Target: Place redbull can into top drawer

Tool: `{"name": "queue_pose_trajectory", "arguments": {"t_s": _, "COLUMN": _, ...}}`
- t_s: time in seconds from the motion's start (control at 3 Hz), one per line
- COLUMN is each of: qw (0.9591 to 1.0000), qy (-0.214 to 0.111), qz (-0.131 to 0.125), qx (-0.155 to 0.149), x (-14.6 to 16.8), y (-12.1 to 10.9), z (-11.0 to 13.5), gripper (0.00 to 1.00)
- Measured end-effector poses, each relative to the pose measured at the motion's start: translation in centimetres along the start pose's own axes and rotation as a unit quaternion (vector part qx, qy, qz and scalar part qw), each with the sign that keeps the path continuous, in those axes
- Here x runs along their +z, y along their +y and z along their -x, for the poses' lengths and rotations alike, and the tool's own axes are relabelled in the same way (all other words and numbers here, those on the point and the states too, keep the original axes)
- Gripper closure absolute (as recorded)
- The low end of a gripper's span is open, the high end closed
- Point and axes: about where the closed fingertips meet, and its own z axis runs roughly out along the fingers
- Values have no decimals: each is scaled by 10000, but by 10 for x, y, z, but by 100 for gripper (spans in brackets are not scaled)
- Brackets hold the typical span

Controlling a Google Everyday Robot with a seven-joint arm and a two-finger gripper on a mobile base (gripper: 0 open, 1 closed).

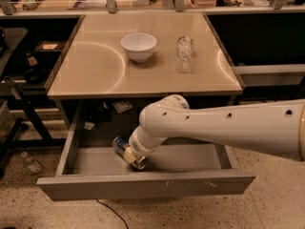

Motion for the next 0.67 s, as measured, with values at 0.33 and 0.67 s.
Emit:
{"name": "queue_pose_trajectory", "arguments": {"t_s": 0.33, "qw": 9999, "qy": -81, "qz": 52, "qx": 55, "x": 13, "y": -6, "z": 0, "gripper": 100}}
{"name": "queue_pose_trajectory", "arguments": {"t_s": 0.67, "qw": 9999, "qy": -85, "qz": 56, "qx": 57, "x": 14, "y": -6, "z": 0, "gripper": 82}}
